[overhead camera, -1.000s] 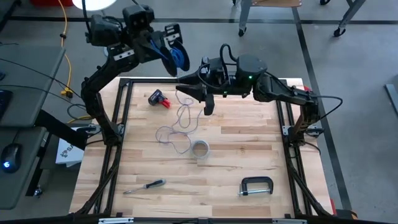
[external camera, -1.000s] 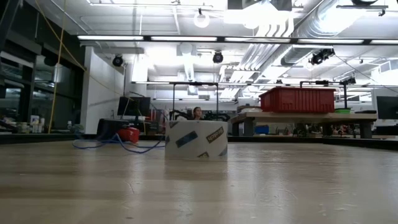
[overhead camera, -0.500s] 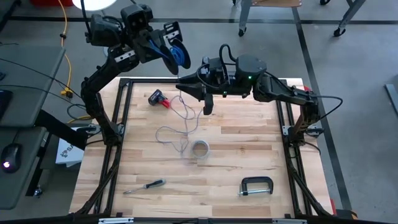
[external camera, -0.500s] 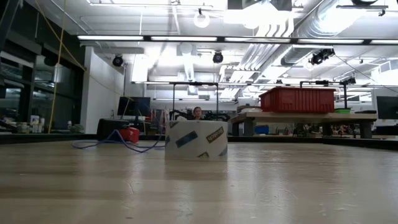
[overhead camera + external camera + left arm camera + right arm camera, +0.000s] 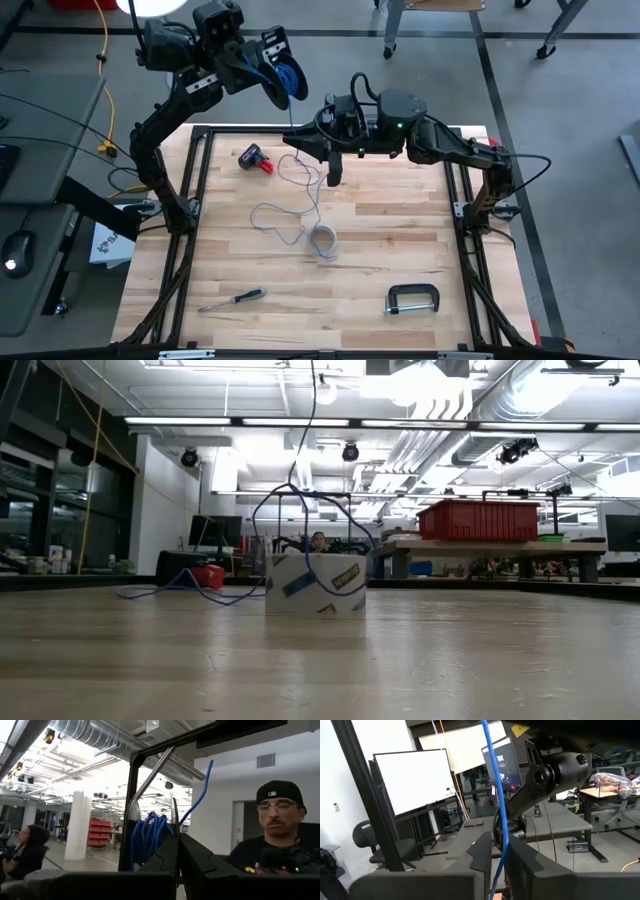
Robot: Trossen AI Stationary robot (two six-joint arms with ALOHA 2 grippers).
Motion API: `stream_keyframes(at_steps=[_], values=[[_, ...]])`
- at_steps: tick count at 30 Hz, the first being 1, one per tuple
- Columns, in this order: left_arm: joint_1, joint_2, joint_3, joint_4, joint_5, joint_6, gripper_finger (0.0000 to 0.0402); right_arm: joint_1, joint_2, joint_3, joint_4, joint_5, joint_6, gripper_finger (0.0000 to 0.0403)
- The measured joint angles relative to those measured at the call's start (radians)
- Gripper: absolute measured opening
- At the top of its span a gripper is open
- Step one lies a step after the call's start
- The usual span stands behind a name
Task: Coil cords
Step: Coil the blue wire on the spool
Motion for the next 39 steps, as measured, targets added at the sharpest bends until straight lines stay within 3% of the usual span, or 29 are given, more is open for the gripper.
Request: stream_keyframes(at_steps=[4, 16, 19, 24, 33, 39], values=[[0.000, 0.000, 0.000, 0.000, 0.003, -0.002, 0.0000, 0.000, 0.000, 0.000, 0.000, 0.002, 0.006, 0.0037], [0.000, 0.000, 0.000, 0.000, 0.022, -0.006, 0.0000, 0.000, 0.000, 0.000, 0.000, 0.021, -0.031, 0.0086], [0.001, 0.000, 0.000, 0.000, 0.022, -0.001, 0.0000, 0.000, 0.000, 0.000, 0.000, 0.022, -0.036, 0.0074], [0.027, 0.000, 0.000, 0.001, 0.029, -0.025, 0.0000, 0.000, 0.000, 0.000, 0.000, 0.031, -0.047, 0.0009], [0.150, -0.009, -0.001, -0.015, 0.049, 0.006, 0.0000, 0.016, -0.012, 0.002, -0.085, 0.020, -0.038, 0.0001], [0.257, -0.015, -0.001, -0.162, 0.138, -0.010, 0.0000, 0.034, -0.060, 0.002, -0.133, 0.018, -0.051, 0.0001]])
